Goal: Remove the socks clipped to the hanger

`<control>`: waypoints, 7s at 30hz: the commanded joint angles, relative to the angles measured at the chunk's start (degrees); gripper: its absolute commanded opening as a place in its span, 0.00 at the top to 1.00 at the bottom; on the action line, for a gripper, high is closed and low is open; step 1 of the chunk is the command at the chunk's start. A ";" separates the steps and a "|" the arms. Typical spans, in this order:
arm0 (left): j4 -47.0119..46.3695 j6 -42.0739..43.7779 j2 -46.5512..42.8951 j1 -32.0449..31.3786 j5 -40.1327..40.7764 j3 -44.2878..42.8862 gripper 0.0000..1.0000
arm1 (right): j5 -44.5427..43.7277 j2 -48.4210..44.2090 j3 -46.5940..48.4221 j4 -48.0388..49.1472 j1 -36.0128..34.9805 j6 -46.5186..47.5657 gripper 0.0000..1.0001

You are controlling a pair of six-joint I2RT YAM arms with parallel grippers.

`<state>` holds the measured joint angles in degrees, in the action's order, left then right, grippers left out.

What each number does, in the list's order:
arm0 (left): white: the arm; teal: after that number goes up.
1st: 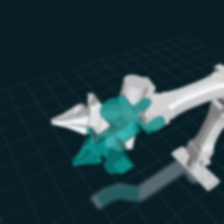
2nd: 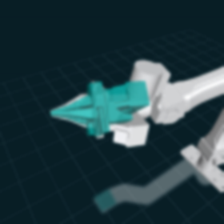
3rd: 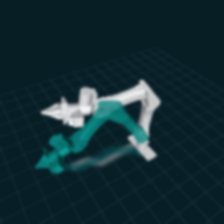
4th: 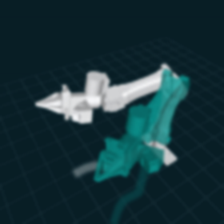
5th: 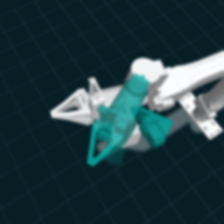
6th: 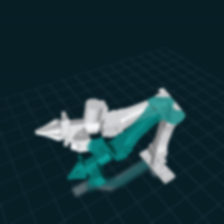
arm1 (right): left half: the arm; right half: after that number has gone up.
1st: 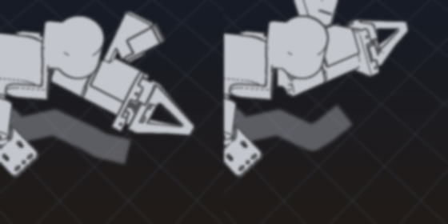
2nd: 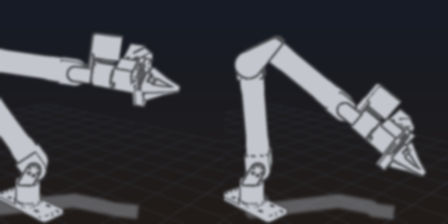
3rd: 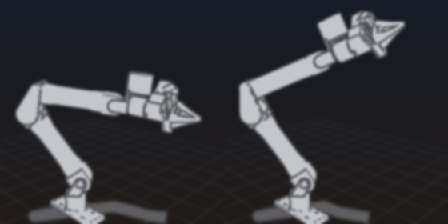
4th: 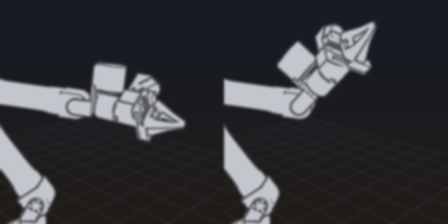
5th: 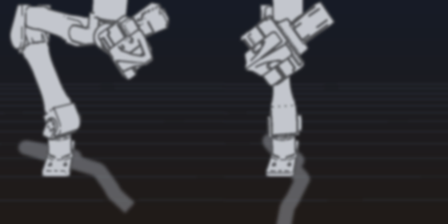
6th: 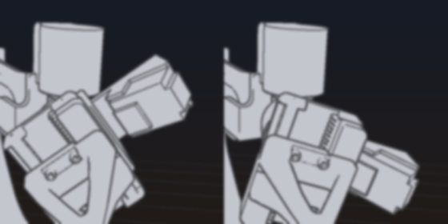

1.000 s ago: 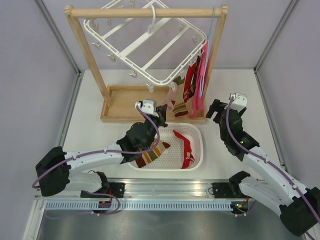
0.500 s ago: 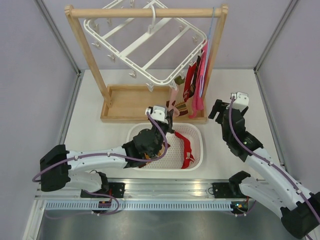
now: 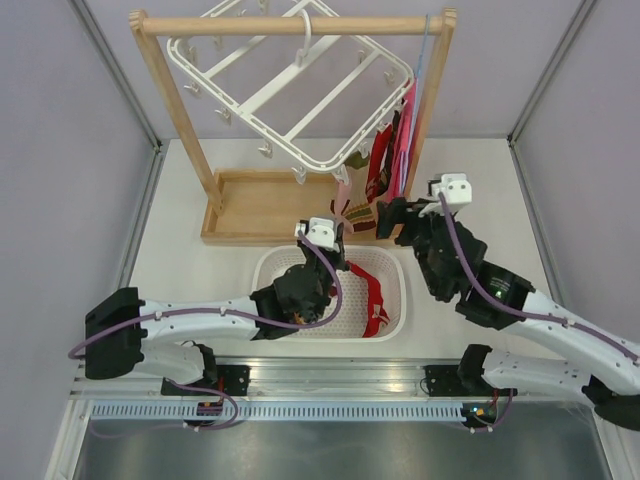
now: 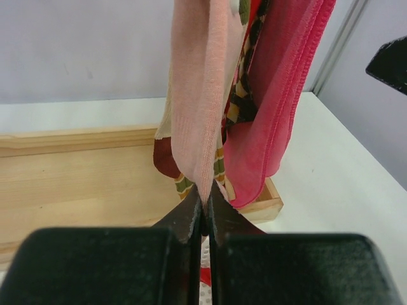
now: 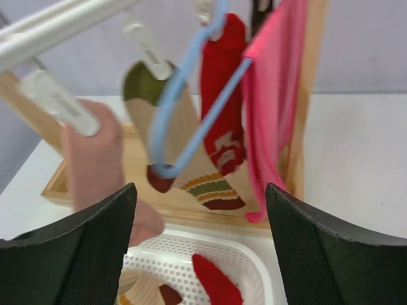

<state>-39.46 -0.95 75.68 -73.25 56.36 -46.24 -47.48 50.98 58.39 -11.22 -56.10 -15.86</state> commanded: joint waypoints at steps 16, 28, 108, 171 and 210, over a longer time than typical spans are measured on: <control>-0.36 -5.55 -7.74 -0.40 2.44 2.82 0.98 | -17.03 20.28 25.45 9.82 -18.79 20.25 0.12; 2.90 -8.72 -10.20 -0.49 0.86 4.05 0.98 | -17.55 26.62 34.68 7.62 -21.60 22.18 0.11; 22.59 -20.76 -15.04 -3.12 -5.38 -2.54 0.98 | 15.58 -3.34 -20.68 23.43 -13.60 13.30 0.08; 21.54 -12.42 -15.75 -2.25 -2.04 -9.74 0.06 | 11.53 8.34 -22.00 35.66 -13.25 22.98 0.99; 13.18 -10.74 -2.65 10.50 -6.79 -20.38 0.04 | 15.67 6.15 -22.36 34.60 -14.13 21.57 0.99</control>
<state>-24.93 -12.69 71.57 -62.96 49.45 -63.22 -32.82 56.60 35.59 23.00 -69.91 5.43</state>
